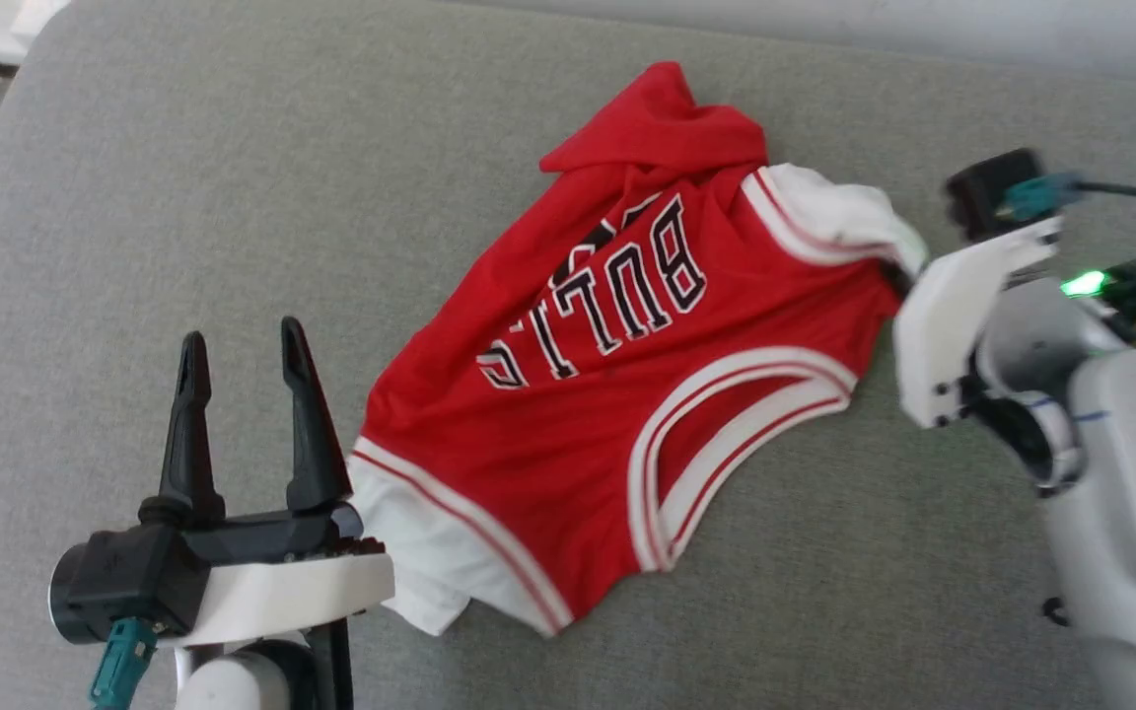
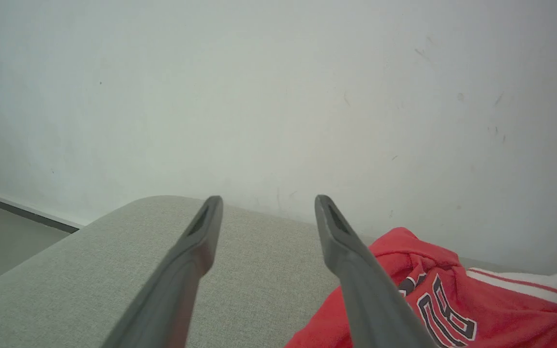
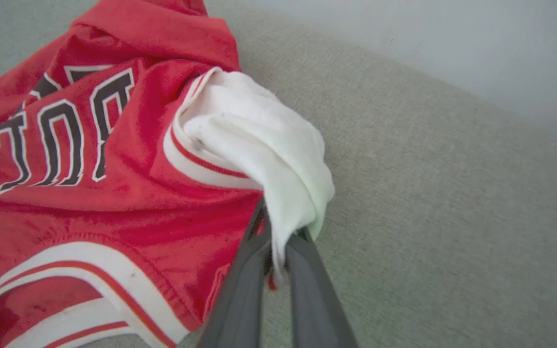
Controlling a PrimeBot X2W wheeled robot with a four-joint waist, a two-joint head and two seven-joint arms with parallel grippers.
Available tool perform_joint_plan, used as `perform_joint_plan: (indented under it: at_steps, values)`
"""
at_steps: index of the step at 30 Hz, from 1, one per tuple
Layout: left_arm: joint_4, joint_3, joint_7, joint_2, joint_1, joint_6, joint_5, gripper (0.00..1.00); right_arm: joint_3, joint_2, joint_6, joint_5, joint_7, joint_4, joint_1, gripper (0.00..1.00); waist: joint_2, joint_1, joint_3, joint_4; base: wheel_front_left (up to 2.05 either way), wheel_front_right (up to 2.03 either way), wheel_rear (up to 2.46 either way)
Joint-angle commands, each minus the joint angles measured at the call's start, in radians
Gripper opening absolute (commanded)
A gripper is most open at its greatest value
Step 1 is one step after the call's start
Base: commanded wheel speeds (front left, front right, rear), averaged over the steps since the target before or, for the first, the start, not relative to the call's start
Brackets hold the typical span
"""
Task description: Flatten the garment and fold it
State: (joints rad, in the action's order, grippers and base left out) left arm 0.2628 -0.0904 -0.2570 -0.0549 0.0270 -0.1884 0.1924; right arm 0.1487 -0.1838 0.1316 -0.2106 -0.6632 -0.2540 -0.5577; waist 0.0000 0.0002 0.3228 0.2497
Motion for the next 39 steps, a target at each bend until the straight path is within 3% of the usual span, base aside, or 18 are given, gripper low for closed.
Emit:
perform_joint_plan:
  at_steps: [1,6,12,16,19,20,21,22,26,30,34,39]
  values:
    - [-0.004,0.006,-0.005,0.005,0.002,0.003,-0.006,1.00,-0.022,-0.024,-0.001,-0.019,0.007,0.051,0.023,0.00,0.0000,-0.0002,-0.035,-0.035,0.00,0.00,0.00]
    - [-0.004,0.019,-0.005,0.005,-0.023,0.008,-0.012,1.00,-0.098,-0.069,-0.001,-0.053,-0.068,0.294,0.215,0.00,0.0000,-0.0002,-0.070,-0.080,0.00,0.00,0.00]
    - [0.001,0.022,-0.005,0.005,-0.028,0.017,-0.014,1.00,-0.197,0.002,-0.001,-0.073,-0.213,0.566,0.606,0.00,0.0000,-0.0002,-0.069,-0.098,0.00,0.00,0.00]
    - [-0.001,0.026,-0.005,0.005,-0.027,0.026,-0.016,1.00,-0.214,0.069,-0.001,-0.065,-0.247,0.620,0.803,0.00,0.0000,-0.0002,-0.063,-0.102,0.00,0.00,0.00]
    - [-0.006,0.028,-0.005,0.005,-0.025,0.030,-0.018,1.00,-0.219,0.096,-0.001,-0.051,-0.207,0.593,0.852,0.00,0.0000,-0.0002,-0.066,-0.104,0.00,0.00,0.00]
    - [-0.008,0.029,-0.005,0.005,-0.025,0.031,-0.019,1.00,-0.212,0.098,-0.001,-0.038,-0.186,0.578,0.852,0.14,0.0000,-0.0002,-0.069,-0.105,0.00,0.00,0.00]
    - [-0.010,0.029,-0.005,0.005,-0.026,0.032,-0.020,1.00,-0.212,0.103,-0.001,-0.028,-0.159,0.565,0.846,0.39,0.0000,-0.0002,-0.073,-0.106,0.00,0.00,0.00]
    - [-0.011,0.030,-0.005,0.005,-0.027,0.033,-0.020,1.00,-0.207,0.107,-0.001,-0.018,-0.132,0.552,0.836,1.00,0.0000,-0.0002,-0.078,-0.108,0.00,0.00,0.00]
    - [-0.015,0.031,-0.005,0.005,-0.037,0.034,-0.025,1.00,-0.172,0.120,-0.001,-0.041,-0.084,0.534,0.798,1.00,0.0000,-0.0002,-0.101,-0.114,0.00,0.00,0.00]
    - [-0.013,0.035,-0.005,0.005,-0.053,0.031,-0.027,1.00,-0.156,0.124,-0.001,-0.120,-0.115,0.626,0.774,1.00,0.0000,-0.0002,-0.126,-0.123,0.00,0.00,0.00]
    - [-0.007,0.038,-0.005,0.005,-0.063,0.028,-0.028,1.00,-0.196,0.126,-0.001,-0.161,-0.140,0.729,0.754,1.00,0.0000,-0.0002,-0.137,-0.129,0.00,0.00,0.00]
    - [0.005,0.044,-0.005,0.005,-0.073,0.027,-0.030,1.00,-0.317,0.130,-0.001,-0.209,-0.184,0.855,0.708,1.00,0.0000,-0.0002,-0.137,-0.135,0.00,0.00,0.00]
